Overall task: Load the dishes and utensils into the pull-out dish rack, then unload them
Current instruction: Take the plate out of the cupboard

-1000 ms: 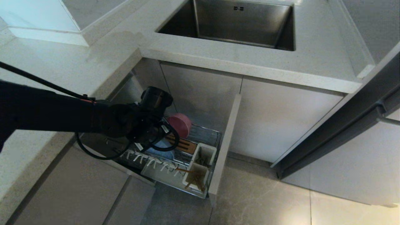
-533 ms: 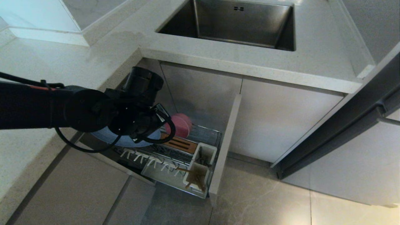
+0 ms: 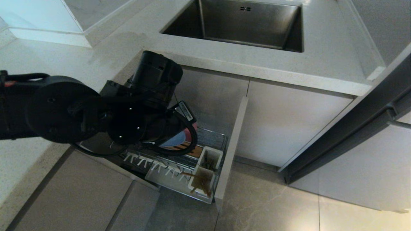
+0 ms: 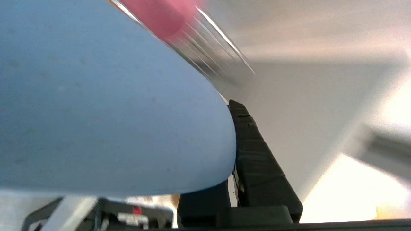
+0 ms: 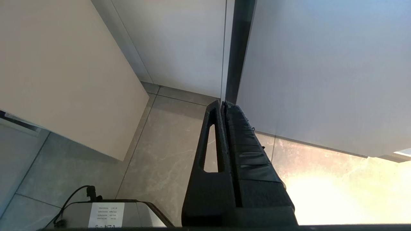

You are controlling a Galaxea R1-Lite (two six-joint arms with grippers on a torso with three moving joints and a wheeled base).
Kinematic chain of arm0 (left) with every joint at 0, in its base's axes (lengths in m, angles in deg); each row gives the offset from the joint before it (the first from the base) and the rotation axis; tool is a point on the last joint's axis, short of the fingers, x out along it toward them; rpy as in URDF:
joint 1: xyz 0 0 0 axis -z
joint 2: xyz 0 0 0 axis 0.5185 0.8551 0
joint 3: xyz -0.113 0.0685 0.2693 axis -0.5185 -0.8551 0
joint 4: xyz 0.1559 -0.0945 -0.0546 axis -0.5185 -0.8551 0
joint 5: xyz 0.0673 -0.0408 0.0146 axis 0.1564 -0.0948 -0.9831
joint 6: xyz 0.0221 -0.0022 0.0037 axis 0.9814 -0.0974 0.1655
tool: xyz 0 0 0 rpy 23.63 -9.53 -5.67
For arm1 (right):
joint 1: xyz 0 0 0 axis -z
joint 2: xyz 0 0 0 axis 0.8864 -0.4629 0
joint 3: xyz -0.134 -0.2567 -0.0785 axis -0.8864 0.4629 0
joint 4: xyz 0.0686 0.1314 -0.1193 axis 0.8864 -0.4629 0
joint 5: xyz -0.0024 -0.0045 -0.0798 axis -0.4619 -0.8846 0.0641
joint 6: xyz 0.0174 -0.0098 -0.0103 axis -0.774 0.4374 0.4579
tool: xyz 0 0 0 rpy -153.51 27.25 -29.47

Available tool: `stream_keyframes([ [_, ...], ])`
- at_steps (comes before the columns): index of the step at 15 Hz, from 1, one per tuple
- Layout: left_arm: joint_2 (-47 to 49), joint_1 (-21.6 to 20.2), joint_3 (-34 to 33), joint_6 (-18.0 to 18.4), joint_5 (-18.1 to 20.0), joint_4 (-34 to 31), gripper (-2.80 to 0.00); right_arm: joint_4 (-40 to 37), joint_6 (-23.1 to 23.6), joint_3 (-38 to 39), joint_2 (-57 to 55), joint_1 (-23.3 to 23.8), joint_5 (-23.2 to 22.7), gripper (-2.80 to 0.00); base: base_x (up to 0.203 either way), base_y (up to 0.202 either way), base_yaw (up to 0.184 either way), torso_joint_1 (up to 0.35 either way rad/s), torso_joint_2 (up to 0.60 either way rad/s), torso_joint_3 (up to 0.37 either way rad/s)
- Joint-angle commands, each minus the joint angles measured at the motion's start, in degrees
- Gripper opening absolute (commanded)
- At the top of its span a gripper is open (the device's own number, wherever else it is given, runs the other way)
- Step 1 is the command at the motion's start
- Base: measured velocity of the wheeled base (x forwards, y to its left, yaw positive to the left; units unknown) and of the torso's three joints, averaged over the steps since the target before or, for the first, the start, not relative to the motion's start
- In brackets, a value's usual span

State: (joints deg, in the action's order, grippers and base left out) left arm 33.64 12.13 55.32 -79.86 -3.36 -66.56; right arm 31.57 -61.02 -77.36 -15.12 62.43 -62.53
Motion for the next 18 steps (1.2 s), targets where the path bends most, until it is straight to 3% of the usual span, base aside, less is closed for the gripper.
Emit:
stream_keyframes([
  [1,-1.96,6.63,0.13,-0.21,0.01,-0.77,-2.80,0.01,-0.02,0.00,0.04,0.00,0.02,-2.80,0.000,0.000,0.000,0.000,0.00,0.000],
  [3,-3.67,11.33,0.07,1.12,0.11,-2.24,-2.80,0.01,-0.02,0.00,0.04,0.00,0.02,-2.80,0.000,0.000,0.000,0.000,0.00,0.000],
  [6,-7.55,12.62,0.37,7.85,-0.64,-2.50,-2.80,0.01,-0.02,0.00,0.04,0.00,0.02,-2.80,0.000,0.000,0.000,0.000,0.00,0.000],
  [9,-11.70,11.20,1.50,18.59,-6.36,-2.33,-2.80,0.01,-0.02,0.00,0.04,0.00,0.02,-2.80,0.000,0.000,0.000,0.000,0.00,0.000],
  [12,-15.88,7.96,3.31,29.16,-8.73,-2.04,-2.80,0.01,-0.02,0.00,0.04,0.00,0.02,-2.80,0.000,0.000,0.000,0.000,0.00,0.000],
  [18,-19.18,-5.14,9.21,44.46,-8.46,-2.24,-2.80,0.01,-0.02,0.00,0.04,0.00,0.02,-2.80,0.000,0.000,0.000,0.000,0.00,0.000],
])
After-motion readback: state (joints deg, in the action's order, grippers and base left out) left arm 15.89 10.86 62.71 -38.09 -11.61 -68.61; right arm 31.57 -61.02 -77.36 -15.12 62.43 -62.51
